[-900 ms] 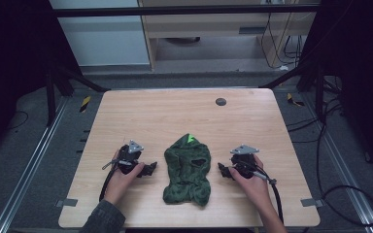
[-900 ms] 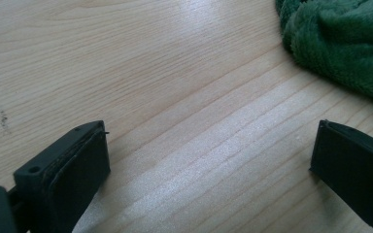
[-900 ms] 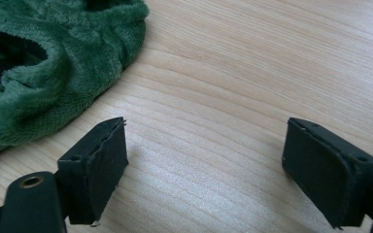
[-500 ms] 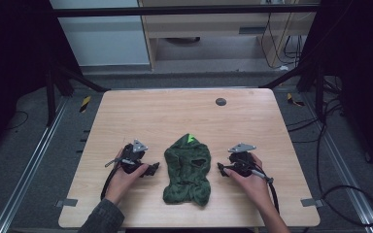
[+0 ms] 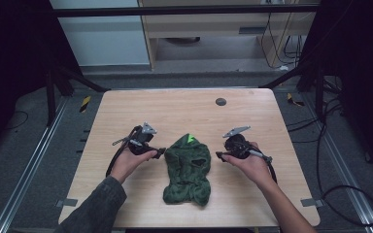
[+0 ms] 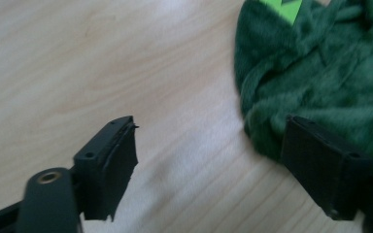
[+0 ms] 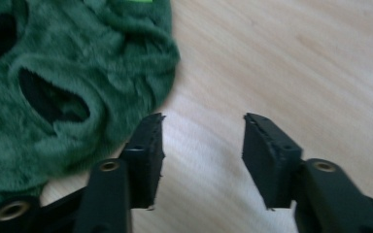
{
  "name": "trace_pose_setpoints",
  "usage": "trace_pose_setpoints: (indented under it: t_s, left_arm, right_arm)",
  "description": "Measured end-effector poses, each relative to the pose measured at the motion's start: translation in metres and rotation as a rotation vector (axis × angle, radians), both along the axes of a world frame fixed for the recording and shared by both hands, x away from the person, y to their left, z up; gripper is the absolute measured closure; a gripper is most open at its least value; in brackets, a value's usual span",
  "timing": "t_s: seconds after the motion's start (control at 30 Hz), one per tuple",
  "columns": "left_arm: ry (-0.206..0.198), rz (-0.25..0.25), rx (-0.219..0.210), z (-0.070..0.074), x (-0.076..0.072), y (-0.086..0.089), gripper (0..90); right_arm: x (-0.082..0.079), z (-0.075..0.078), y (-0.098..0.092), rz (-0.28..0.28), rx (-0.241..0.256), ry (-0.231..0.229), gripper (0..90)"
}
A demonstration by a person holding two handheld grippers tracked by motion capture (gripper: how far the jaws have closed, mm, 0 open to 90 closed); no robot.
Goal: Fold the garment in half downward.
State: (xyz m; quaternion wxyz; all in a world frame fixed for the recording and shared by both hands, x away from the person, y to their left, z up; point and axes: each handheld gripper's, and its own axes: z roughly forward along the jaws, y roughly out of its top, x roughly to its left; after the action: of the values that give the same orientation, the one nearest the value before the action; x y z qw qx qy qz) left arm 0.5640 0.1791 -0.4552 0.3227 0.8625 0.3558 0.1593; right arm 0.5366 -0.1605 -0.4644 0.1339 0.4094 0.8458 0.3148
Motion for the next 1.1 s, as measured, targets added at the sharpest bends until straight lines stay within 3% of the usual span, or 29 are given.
trace_pose_setpoints:
  t_s: [0.1, 0.4, 0.53, 0.77, 1.1]
  left_arm:
    - [0.017, -0.014, -0.017, 0.003, 0.004, -0.006, 28.8]
    - [0.027, -0.038, 0.007, 0.000, 0.009, -0.011, 43.4]
    - [0.035, -0.039, -0.019, 0.000, 0.011, -0.010, 51.0]
    - [0.052, -0.055, -0.012, -0.006, 0.014, -0.013, 52.3]
    - [0.068, -0.071, -0.019, -0.017, 0.009, -0.014, 40.9]
  right_arm:
    - [0.008, 0.005, 0.005, 0.027, -0.009, 0.006, 60.7]
    - [0.021, 0.005, 0.018, 0.062, 0.003, 0.015, 77.7]
    - [0.026, 0.002, 0.021, 0.059, 0.003, 0.027, 81.3]
    - [0.032, -0.001, 0.030, 0.068, 0.035, 0.037, 74.4]
    - [0.040, -0.012, 0.045, 0.072, 0.028, 0.061, 61.3]
